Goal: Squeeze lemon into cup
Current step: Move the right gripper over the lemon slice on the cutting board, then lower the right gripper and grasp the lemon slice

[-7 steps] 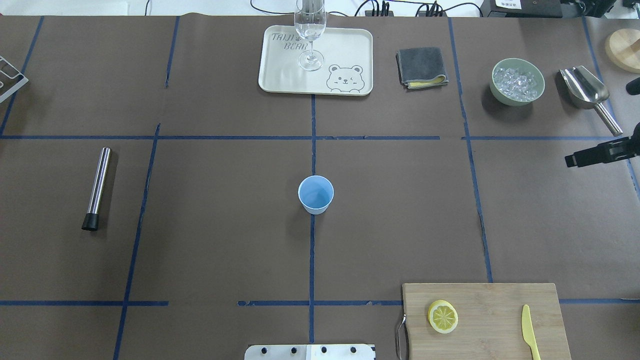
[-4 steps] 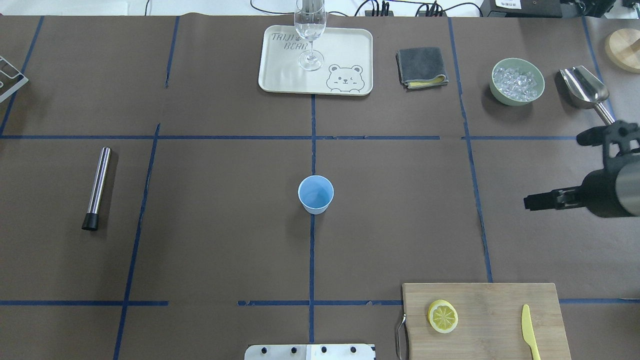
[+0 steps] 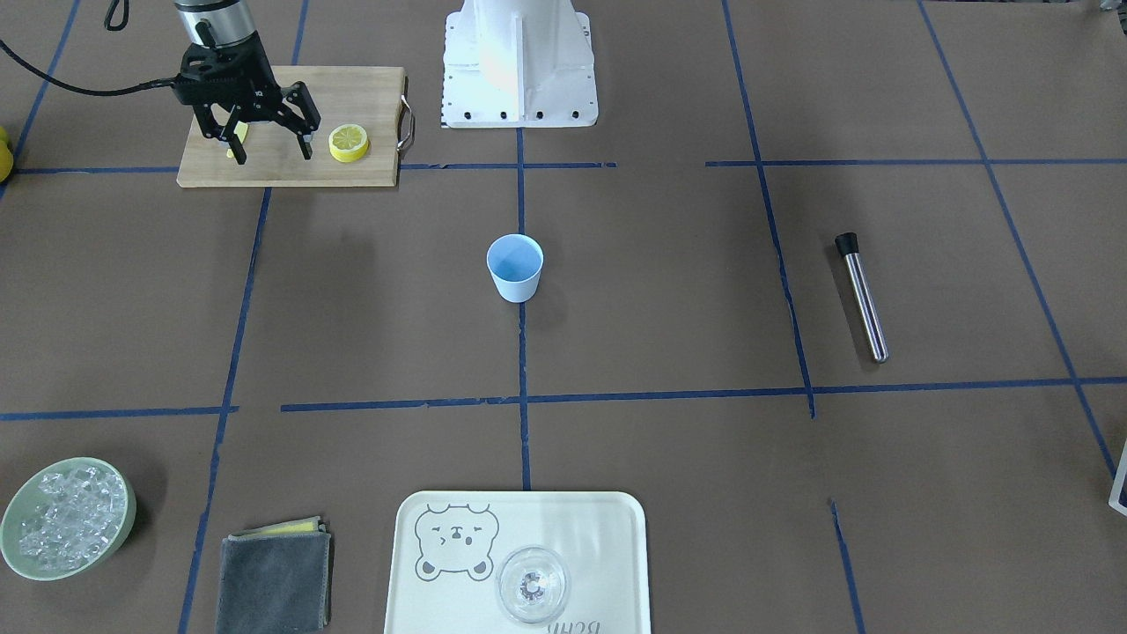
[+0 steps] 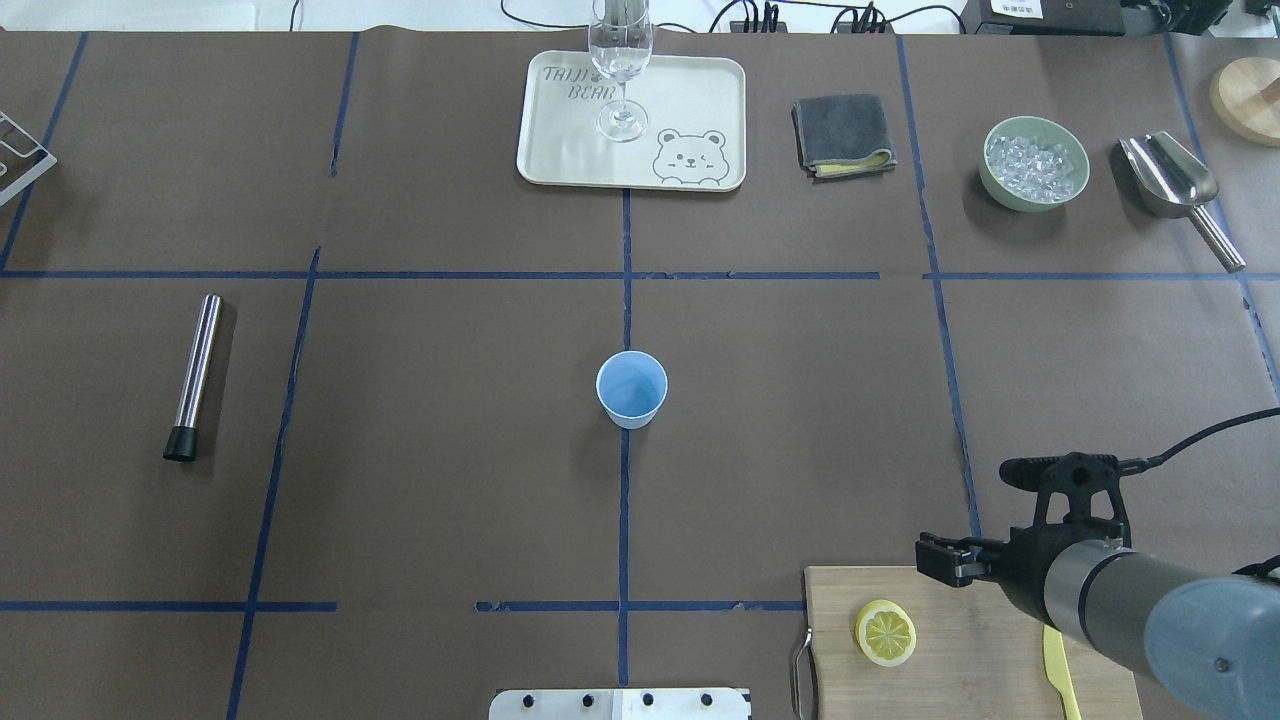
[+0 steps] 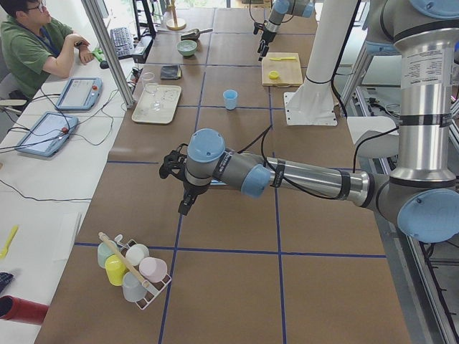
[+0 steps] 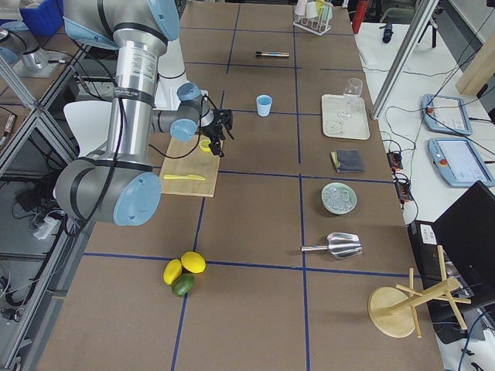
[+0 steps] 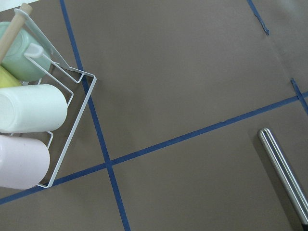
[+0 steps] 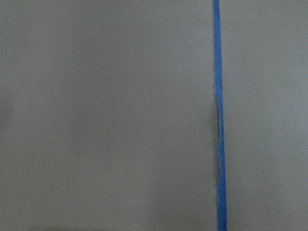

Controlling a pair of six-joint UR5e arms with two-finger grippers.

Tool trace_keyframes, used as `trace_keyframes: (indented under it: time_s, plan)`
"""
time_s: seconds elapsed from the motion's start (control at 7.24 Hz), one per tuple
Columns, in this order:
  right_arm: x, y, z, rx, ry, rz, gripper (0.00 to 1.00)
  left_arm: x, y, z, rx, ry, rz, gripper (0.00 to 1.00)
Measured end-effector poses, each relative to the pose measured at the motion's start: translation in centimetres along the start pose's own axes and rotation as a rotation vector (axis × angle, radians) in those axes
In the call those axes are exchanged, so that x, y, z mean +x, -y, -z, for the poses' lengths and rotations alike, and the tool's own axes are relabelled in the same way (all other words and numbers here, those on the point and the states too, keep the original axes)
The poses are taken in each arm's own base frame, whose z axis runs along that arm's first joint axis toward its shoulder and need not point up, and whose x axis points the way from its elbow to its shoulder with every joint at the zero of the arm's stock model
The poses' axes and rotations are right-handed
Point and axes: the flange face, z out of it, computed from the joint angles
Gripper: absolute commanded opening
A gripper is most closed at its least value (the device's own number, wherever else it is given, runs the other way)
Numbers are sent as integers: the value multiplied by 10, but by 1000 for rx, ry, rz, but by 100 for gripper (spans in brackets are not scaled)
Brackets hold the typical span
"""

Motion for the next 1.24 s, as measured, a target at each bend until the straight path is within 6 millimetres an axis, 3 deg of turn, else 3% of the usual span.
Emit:
trace_keyframes:
  time_s: [0.41, 1.24]
  plan:
    - [-49, -36, -5, -19, -7, -9, 99, 1, 1, 1, 6, -2, -8, 100]
    - [-69, -71, -30, -29, -19, 22, 98, 2, 1, 1, 13, -1, -16, 100]
